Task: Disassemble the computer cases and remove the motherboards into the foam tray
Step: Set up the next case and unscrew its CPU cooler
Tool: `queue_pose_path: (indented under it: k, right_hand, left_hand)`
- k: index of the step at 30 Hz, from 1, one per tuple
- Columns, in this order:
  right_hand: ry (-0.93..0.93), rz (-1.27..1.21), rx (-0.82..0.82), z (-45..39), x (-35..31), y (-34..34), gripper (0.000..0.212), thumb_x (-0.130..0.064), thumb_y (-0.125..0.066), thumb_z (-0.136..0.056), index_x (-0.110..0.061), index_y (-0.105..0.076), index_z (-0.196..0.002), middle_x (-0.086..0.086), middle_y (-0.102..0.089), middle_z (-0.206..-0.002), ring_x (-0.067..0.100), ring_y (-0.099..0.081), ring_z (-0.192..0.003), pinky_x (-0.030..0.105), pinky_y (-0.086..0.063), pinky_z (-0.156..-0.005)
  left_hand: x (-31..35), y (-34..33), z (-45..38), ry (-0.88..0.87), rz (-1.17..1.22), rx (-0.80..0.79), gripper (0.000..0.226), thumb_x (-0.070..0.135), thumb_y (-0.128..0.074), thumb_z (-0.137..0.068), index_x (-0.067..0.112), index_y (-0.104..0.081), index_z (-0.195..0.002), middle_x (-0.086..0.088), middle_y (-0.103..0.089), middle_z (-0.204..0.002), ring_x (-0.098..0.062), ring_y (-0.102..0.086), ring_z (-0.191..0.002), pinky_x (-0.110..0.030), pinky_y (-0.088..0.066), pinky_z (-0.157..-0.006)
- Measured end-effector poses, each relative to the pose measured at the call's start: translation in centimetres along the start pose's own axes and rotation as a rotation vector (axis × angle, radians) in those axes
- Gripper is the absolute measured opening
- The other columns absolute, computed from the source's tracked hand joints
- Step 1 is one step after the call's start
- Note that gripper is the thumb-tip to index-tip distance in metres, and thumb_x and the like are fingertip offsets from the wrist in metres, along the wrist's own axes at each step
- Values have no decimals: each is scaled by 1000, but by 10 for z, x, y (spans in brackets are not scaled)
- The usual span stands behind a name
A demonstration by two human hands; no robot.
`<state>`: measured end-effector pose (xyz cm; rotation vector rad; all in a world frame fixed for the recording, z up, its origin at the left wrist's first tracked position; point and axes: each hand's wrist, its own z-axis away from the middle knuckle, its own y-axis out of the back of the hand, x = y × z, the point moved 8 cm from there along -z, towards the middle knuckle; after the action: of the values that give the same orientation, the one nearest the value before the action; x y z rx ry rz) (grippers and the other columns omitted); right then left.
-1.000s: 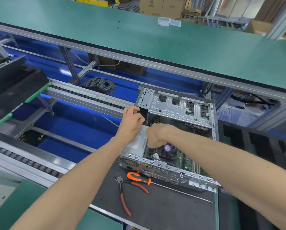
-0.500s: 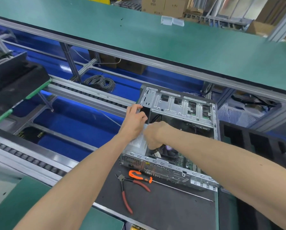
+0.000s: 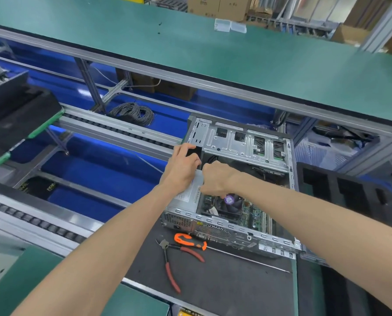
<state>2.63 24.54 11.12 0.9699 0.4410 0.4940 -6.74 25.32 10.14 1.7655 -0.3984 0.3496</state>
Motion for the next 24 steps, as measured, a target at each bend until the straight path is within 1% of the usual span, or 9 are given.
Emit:
queue_pose_path:
  k: [2,4,7,9,11,14,18,21,24]
  right_hand:
    - [46,118,-14,0,-7,0,6,-13,-52,-81,-8,-49,-78,12,-56,-79,25,-65,-67,29,-46,-50]
    - [152,247,-40,3,-20,-2,2,-8,-54,-80,-8,-52,-79,10,-48,-82,22,-55,-65,29,-40,-47]
    - [350,421,9,11,-40,-7,25,-7,-61,-78,-15,-39,-68,6,-45,-73,19,-46,-58,29,-34,-43]
    - [429,467,56,17,-44,-8,36,-6,-64,-77,-17,-33,-64,3,-43,-65,16,-41,-52,26,-27,-42]
    - [401,401,99,19,-34,-3,36,-1,-63,-73,-16,-33,-61,4,-39,-63,17,-40,-49,25,-25,-41]
    - [216,202,148,18,-5,4,29,-5,-61,-72,-14,-37,-58,7,-37,-66,21,-42,-52,25,-29,-44]
    - [-61,-11,95,13,19,2,13,-17,-54,-80,-10,-46,-72,10,-51,-72,24,-57,-53,28,-41,-47]
    - [-7,91,-7,12,8,-2,14,-11,-51,-82,-9,-48,-69,9,-53,-72,21,-52,-52,27,-39,-44]
    - [185,302,-25,20,-10,-5,21,-6,-56,-81,-12,-43,-66,6,-45,-71,20,-46,-55,29,-33,-43]
  left_hand:
    - [-3,-4,2,9,48,-35,21,19,-48,-101,16,-69,-105,-3,-43,-144,-21,-31,-129,-40,-39,-103]
    - [-5,-6,2,11,85,-56,18,20,-51,-100,18,-69,-101,2,-42,-143,-18,-29,-130,-38,-39,-103]
    - [-7,-5,0,17,158,-18,22,22,-52,-101,14,-72,-101,0,-50,-135,-17,-32,-126,-33,-35,-105]
    - [-8,-4,-1,18,191,8,23,21,-52,-101,12,-73,-102,-2,-53,-129,-17,-34,-122,-23,-29,-102]
    - [-12,-5,-1,43,211,10,22,21,-54,-101,12,-74,-102,0,-54,-124,-17,-35,-121,-18,-24,-97]
    - [-12,-8,0,36,195,-2,21,23,-54,-100,13,-73,-101,1,-53,-121,-16,-35,-120,-23,-30,-95]
    - [-10,-9,1,36,175,-19,25,27,-52,-100,13,-72,-99,3,-52,-120,-16,-35,-117,-33,-40,-96]
    - [-9,-9,3,41,153,-35,27,29,-50,-101,13,-72,-99,4,-51,-121,-14,-35,-118,-37,-44,-94]
    - [-5,-8,3,47,123,-58,29,30,-48,-102,13,-71,-100,4,-50,-125,-13,-33,-119,-39,-45,-95]
